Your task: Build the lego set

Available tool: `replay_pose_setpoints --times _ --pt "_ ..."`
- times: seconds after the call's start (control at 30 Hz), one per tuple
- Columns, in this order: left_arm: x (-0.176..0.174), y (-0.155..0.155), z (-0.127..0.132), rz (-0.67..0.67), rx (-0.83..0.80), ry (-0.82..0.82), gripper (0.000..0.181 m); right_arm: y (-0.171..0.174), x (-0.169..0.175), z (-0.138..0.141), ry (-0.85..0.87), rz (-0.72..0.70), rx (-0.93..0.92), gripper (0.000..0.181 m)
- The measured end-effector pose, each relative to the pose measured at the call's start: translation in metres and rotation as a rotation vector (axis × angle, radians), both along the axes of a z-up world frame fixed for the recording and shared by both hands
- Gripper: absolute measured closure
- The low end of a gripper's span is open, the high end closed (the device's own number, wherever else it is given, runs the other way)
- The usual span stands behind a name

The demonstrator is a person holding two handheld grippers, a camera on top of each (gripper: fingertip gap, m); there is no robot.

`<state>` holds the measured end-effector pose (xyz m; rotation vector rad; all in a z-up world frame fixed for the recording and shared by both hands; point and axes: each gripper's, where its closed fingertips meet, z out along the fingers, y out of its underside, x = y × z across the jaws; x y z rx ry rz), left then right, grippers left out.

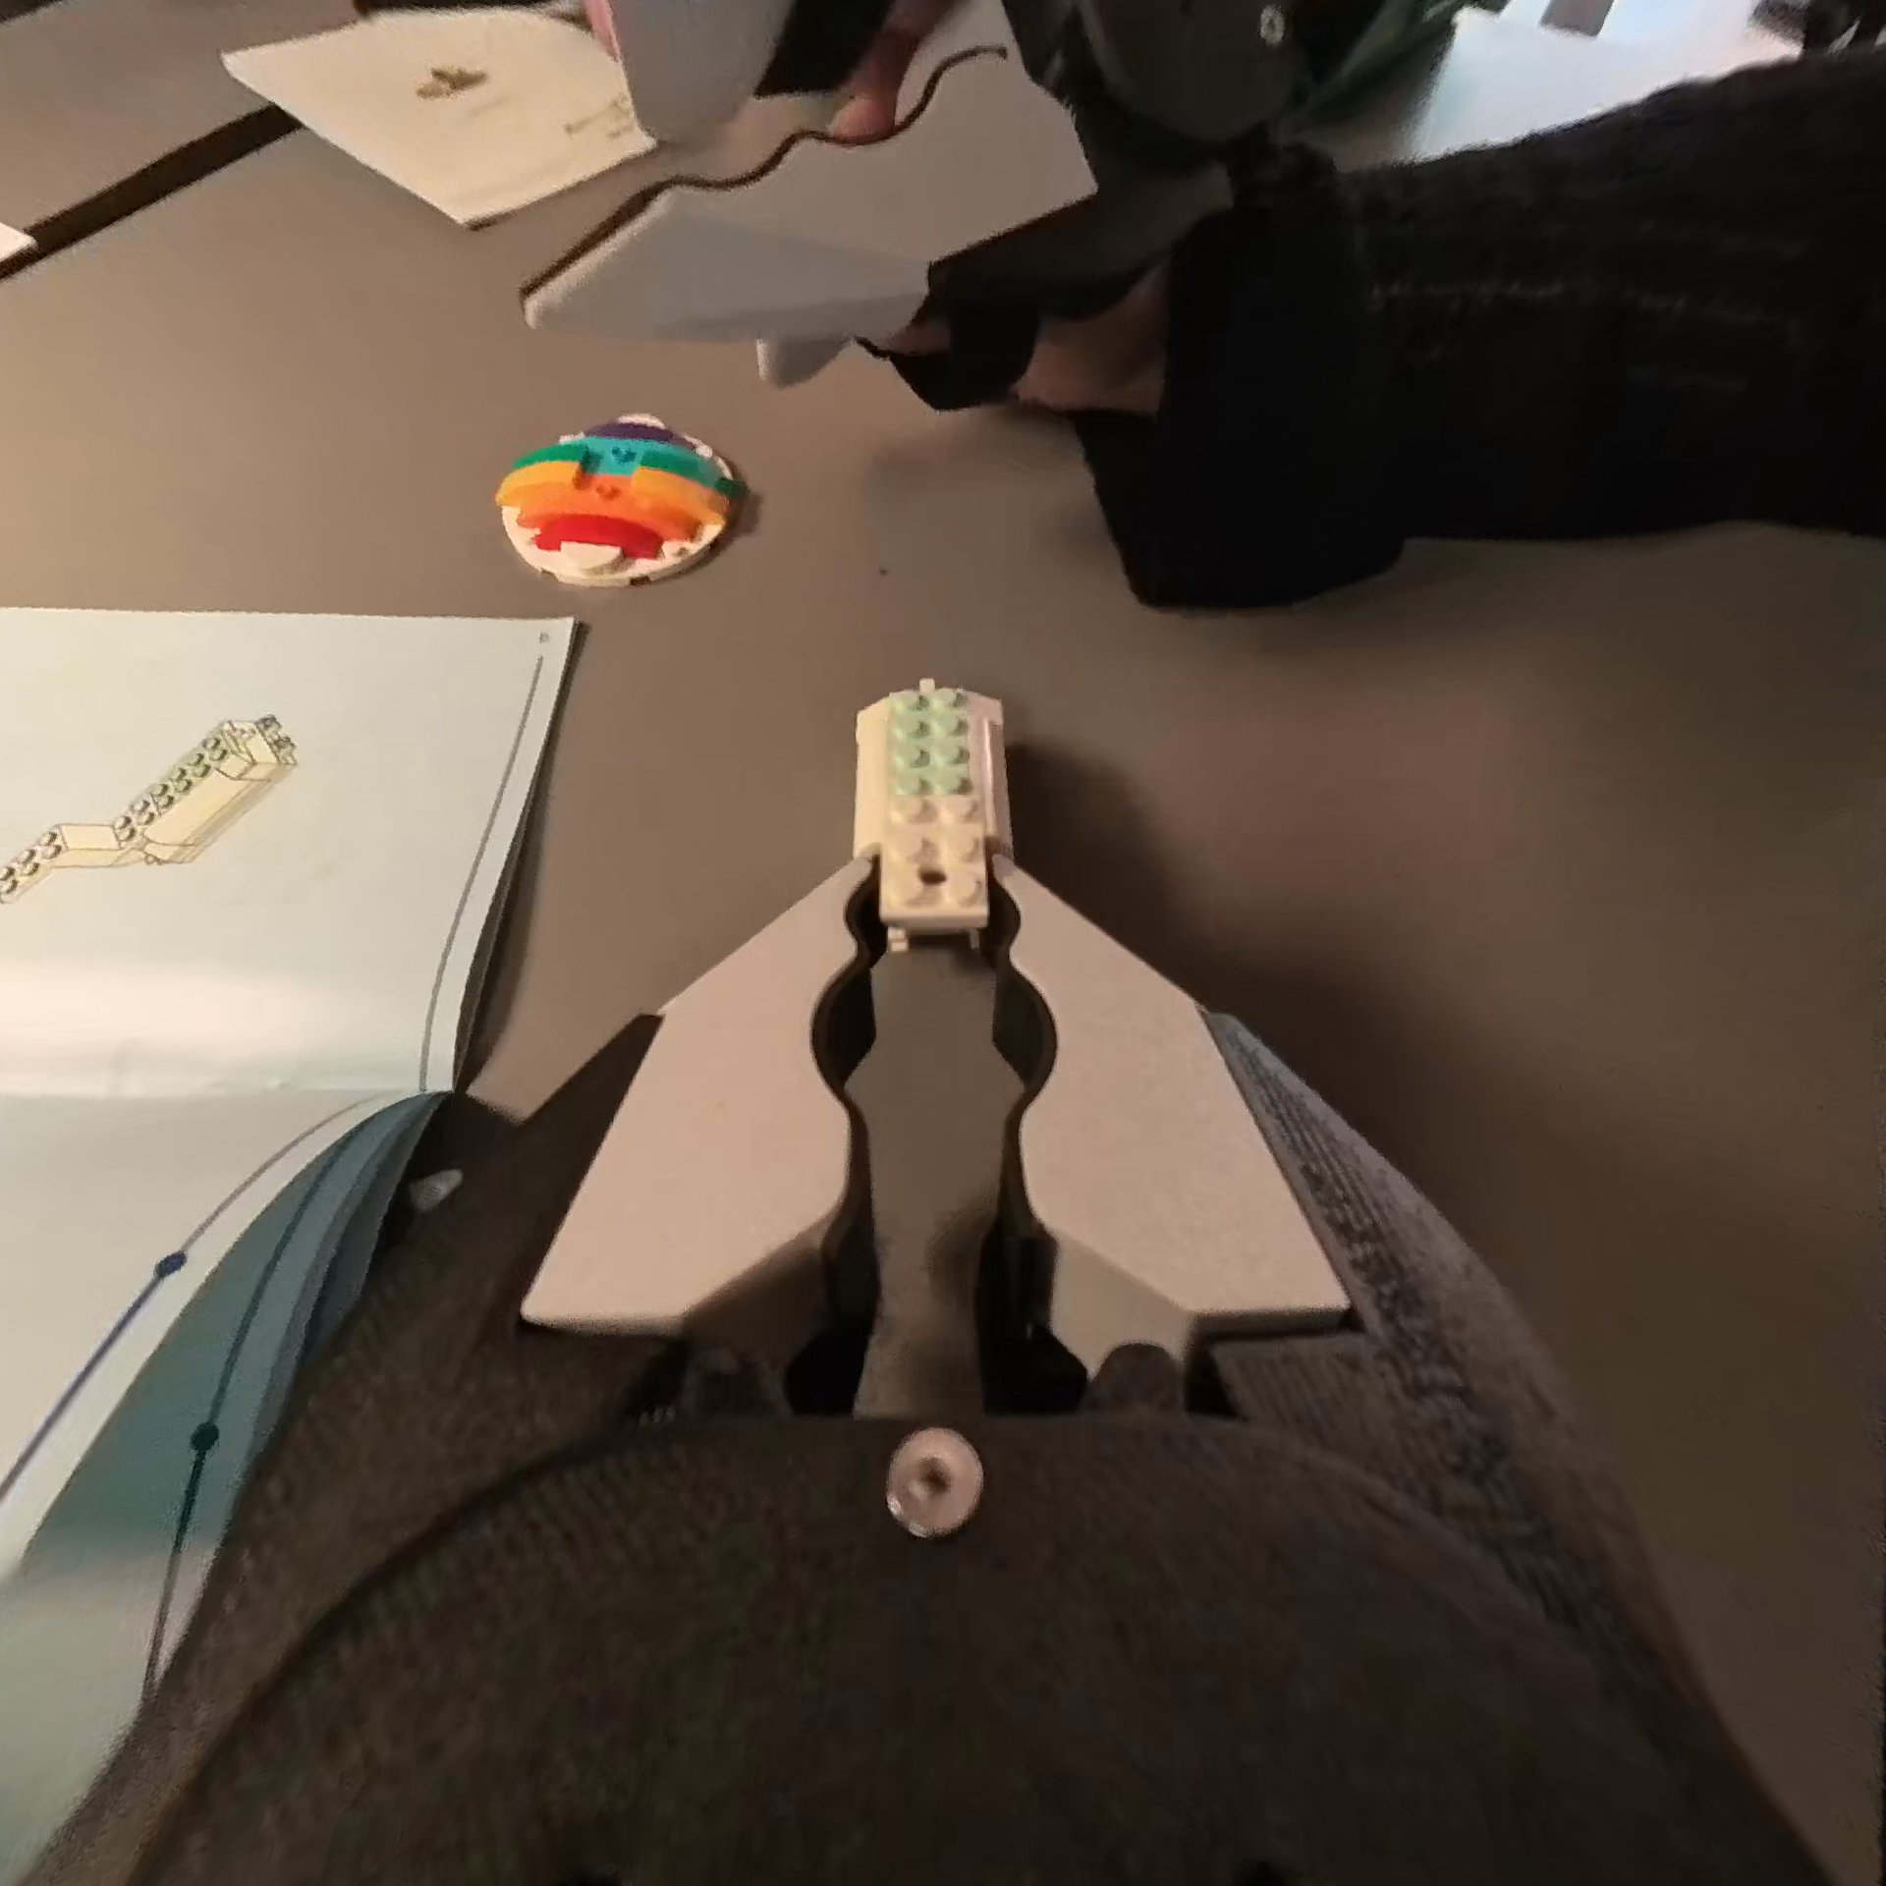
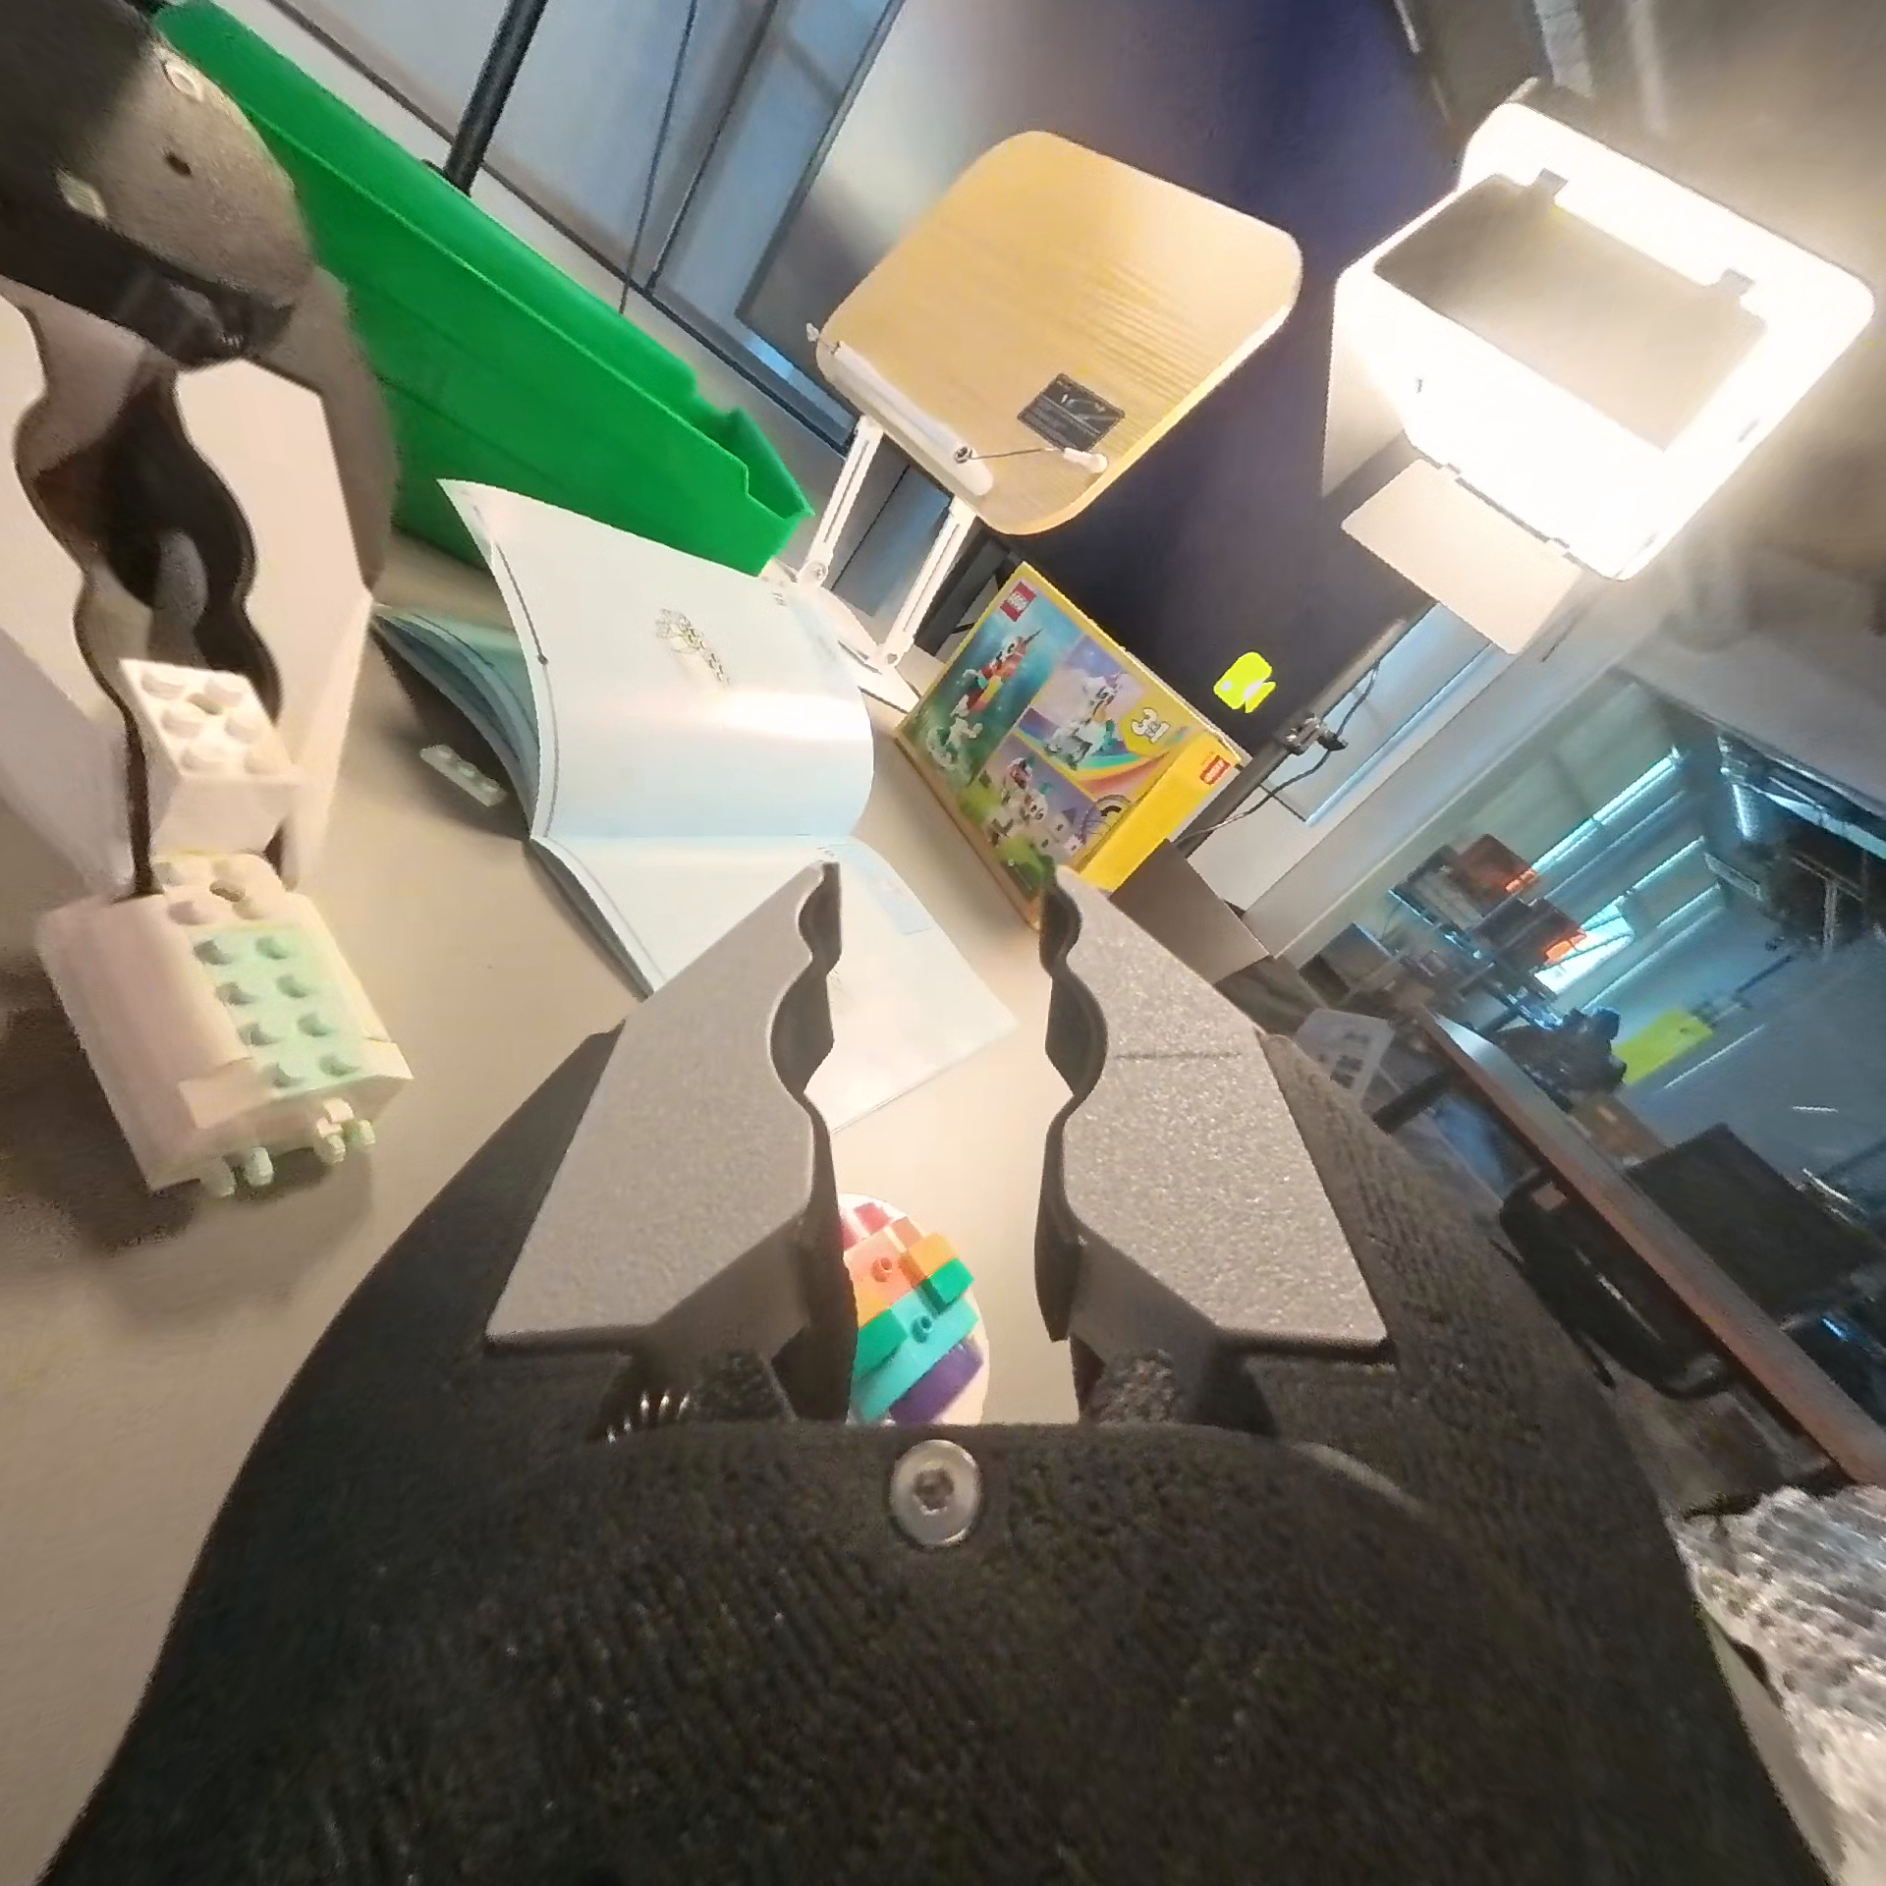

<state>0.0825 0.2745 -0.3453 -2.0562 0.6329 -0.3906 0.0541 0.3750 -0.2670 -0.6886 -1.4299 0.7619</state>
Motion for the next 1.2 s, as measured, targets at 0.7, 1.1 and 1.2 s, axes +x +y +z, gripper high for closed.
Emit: replay_pose_setpoints --times 0.7,1.1,1.2 --pt "-0.026 -0.03 0.028 0.114 0.086 -0.175 0.148 0.028 0.0 0.002 0.014 -0.135 -0.09 0.147" --pt "-0.059 0.075 0.079 0.297 0.256 0.131 0.121 0.035 0.001 0.0 -0.004 -0.165 -0.1 0.155" --pt "-0.042 0.103 0.068 0.249 0.186 0.048 0.119 0.041 0.003 0.002 0.006 -0.168 -0.161 0.156"
